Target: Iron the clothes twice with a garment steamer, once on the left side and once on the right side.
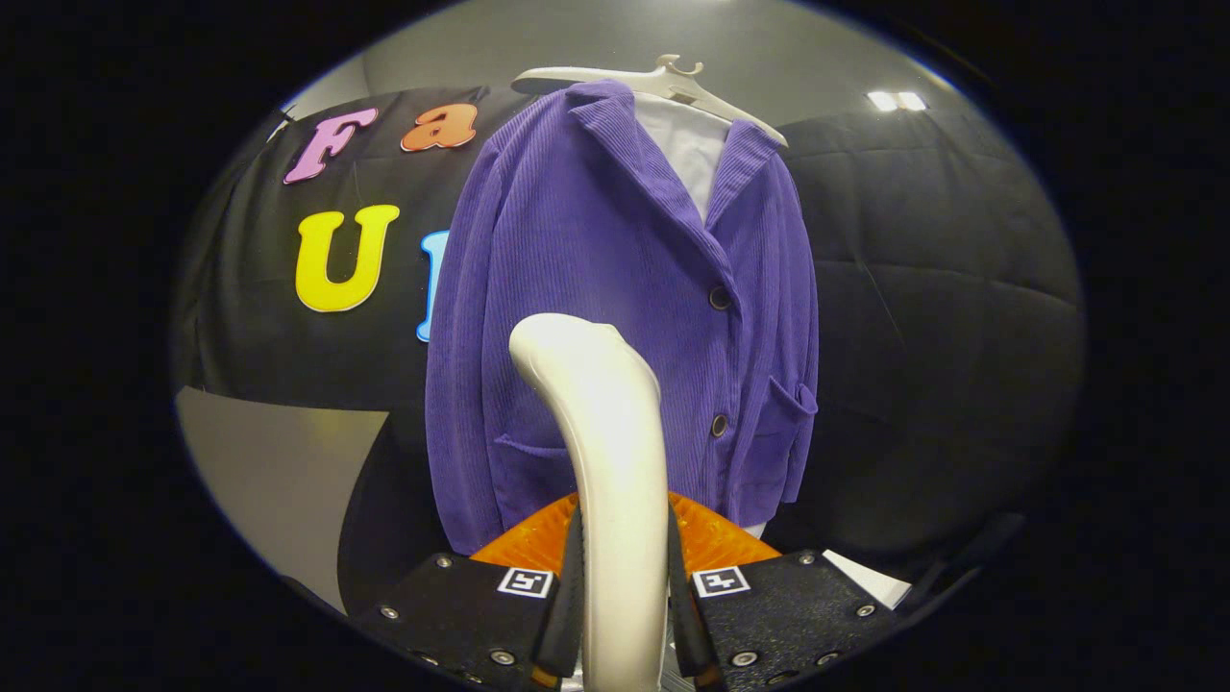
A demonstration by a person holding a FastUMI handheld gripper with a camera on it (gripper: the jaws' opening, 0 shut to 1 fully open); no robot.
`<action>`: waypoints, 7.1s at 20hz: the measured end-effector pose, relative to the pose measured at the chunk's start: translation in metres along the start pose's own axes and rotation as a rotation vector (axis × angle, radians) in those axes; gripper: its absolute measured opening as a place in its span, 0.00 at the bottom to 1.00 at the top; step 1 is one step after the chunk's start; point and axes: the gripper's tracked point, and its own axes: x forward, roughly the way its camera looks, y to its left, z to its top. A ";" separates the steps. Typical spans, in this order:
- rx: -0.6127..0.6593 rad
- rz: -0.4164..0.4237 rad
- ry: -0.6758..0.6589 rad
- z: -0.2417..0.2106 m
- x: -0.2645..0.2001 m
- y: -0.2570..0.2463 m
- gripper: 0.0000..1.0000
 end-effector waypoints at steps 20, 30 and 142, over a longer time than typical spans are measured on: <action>0.009 0.014 0.140 -0.140 -0.019 0.009 0.39; 0.058 -0.026 -0.100 -0.013 -0.088 -0.021 0.38; 0.064 0.066 -0.213 0.032 -0.214 -0.049 0.38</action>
